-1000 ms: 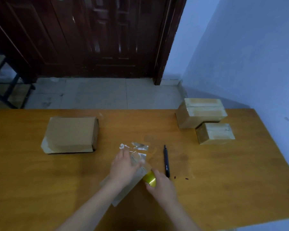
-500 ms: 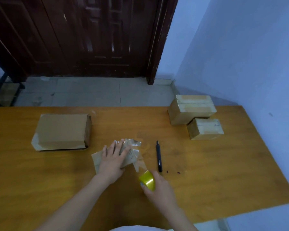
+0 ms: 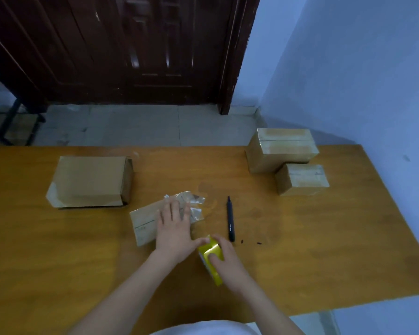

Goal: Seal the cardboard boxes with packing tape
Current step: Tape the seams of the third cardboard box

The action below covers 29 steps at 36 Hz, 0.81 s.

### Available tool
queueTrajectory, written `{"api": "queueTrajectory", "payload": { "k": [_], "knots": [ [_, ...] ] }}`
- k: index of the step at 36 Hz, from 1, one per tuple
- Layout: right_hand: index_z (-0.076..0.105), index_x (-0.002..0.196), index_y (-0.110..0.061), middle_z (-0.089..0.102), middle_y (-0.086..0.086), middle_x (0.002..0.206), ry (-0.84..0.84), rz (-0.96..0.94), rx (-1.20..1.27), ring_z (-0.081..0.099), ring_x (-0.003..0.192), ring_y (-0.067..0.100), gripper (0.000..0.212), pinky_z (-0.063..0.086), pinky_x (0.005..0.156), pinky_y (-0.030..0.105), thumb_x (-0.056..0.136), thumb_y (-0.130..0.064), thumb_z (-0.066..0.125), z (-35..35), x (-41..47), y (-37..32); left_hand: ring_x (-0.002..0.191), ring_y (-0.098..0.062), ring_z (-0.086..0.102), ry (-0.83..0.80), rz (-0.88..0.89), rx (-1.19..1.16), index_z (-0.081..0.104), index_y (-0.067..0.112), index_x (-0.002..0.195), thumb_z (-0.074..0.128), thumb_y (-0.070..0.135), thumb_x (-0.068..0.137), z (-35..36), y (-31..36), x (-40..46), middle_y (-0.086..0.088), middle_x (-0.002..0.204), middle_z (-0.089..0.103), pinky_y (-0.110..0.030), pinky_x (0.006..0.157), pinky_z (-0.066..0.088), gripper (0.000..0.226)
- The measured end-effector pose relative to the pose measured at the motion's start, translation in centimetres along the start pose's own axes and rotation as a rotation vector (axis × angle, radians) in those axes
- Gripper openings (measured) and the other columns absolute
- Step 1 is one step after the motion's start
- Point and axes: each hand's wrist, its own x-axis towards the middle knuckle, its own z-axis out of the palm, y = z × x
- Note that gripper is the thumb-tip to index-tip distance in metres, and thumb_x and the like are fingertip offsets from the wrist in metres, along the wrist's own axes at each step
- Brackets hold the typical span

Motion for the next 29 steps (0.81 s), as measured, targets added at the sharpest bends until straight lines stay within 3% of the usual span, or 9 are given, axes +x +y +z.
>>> {"api": "queueTrajectory", "payload": {
  "k": [3,5,8,10,13,17,22,26,29],
  "knots": [
    [0.047,0.13,-0.026,0.039,-0.001,0.127,0.023,0.028,0.115,0.045,0.114,0.009,0.034,0.037,0.088,0.017,0.098,-0.016,0.042,-1.1,0.7,0.3,0.142,-0.038,-0.023,-0.023,-0.057,-0.015,-0.016,0.016,0.15,0.033,0.088,0.07,0.8,0.9,-0.2,-0.017,0.157,-0.019,-0.054,0.115,-0.009,0.118],
    [0.053,0.125,-0.018,0.042,0.002,0.12,0.136,0.047,0.102,0.048,0.112,0.013,0.028,0.035,0.085,0.016,0.098,-0.015,0.045,-2.2,1.8,0.5,0.141,-0.036,-0.026,-0.025,-0.071,-0.034,-0.019,0.018,0.15,0.034,0.088,0.069,1.1,0.8,0.0,-0.016,0.156,-0.022,-0.053,0.115,-0.01,0.119],
    [0.05,0.126,-0.005,0.041,0.005,0.118,0.319,0.08,-0.084,0.046,0.097,0.015,0.034,0.034,0.082,0.02,0.097,-0.022,0.051,-4.3,4.3,0.9,0.141,-0.033,-0.028,-0.031,-0.072,-0.06,-0.021,0.02,0.149,0.037,0.089,0.068,1.3,0.6,0.0,-0.013,0.156,-0.023,-0.052,0.116,-0.01,0.121],
    [0.044,0.13,-0.003,0.039,0.008,0.126,0.352,0.103,-0.172,0.046,0.097,0.018,0.043,0.035,0.078,0.023,0.096,-0.028,0.053,-5.2,6.4,1.0,0.14,-0.032,-0.03,-0.029,-0.077,-0.074,-0.024,0.021,0.148,0.038,0.089,0.066,1.4,0.6,-0.1,-0.012,0.156,-0.025,-0.052,0.116,-0.012,0.123],
    [0.04,0.13,-0.004,0.037,0.011,0.134,0.296,0.144,-0.342,0.047,0.117,0.028,0.05,0.041,0.087,0.034,0.094,-0.035,0.055,-5.4,9.3,1.3,0.14,-0.03,-0.032,-0.028,-0.089,-0.086,-0.026,0.023,0.146,0.039,0.09,0.064,1.5,0.7,0.0,-0.009,0.156,-0.026,-0.049,0.115,-0.016,0.125],
    [0.042,0.125,-0.005,0.042,0.014,0.131,0.24,0.079,-0.676,0.041,0.124,0.03,0.041,0.036,0.098,0.035,0.094,-0.029,0.056,-5.3,11.5,2.4,0.14,-0.027,-0.031,-0.03,-0.092,-0.099,-0.025,0.025,0.147,0.042,0.091,0.062,1.6,0.5,0.0,-0.007,0.157,-0.024,-0.047,0.115,-0.016,0.127],
    [0.049,0.12,-0.005,0.046,0.014,0.122,0.199,0.042,-0.622,0.053,0.104,0.034,0.026,0.039,0.076,0.034,0.096,-0.014,0.045,-7.2,11.7,2.7,0.139,-0.027,-0.034,-0.037,-0.095,-0.106,-0.033,0.026,0.141,0.044,0.091,0.06,1.6,0.6,0.1,-0.007,0.156,-0.027,-0.049,0.115,-0.016,0.129],
    [0.056,0.123,-0.012,0.046,0.006,0.1,0.104,-0.236,-0.482,0.051,0.083,0.02,0.029,0.036,0.067,0.029,0.094,-0.013,0.051,-10.0,9.2,2.3,0.138,-0.027,-0.035,-0.053,-0.101,-0.09,-0.039,0.028,0.133,0.042,0.092,0.06,1.5,0.6,0.0,-0.006,0.155,-0.03,-0.049,0.115,-0.016,0.127],
    [0.059,0.125,-0.019,0.044,0.0,0.09,-0.043,-0.402,-0.53,0.043,0.067,0.011,0.033,0.035,0.059,0.03,0.093,-0.013,0.054,-11.4,6.9,1.7,0.138,-0.027,-0.035,-0.056,-0.108,-0.089,-0.04,0.029,0.132,0.041,0.092,0.06,1.5,0.7,0.1,-0.006,0.155,-0.031,-0.048,0.115,-0.017,0.126]
  ]
}}
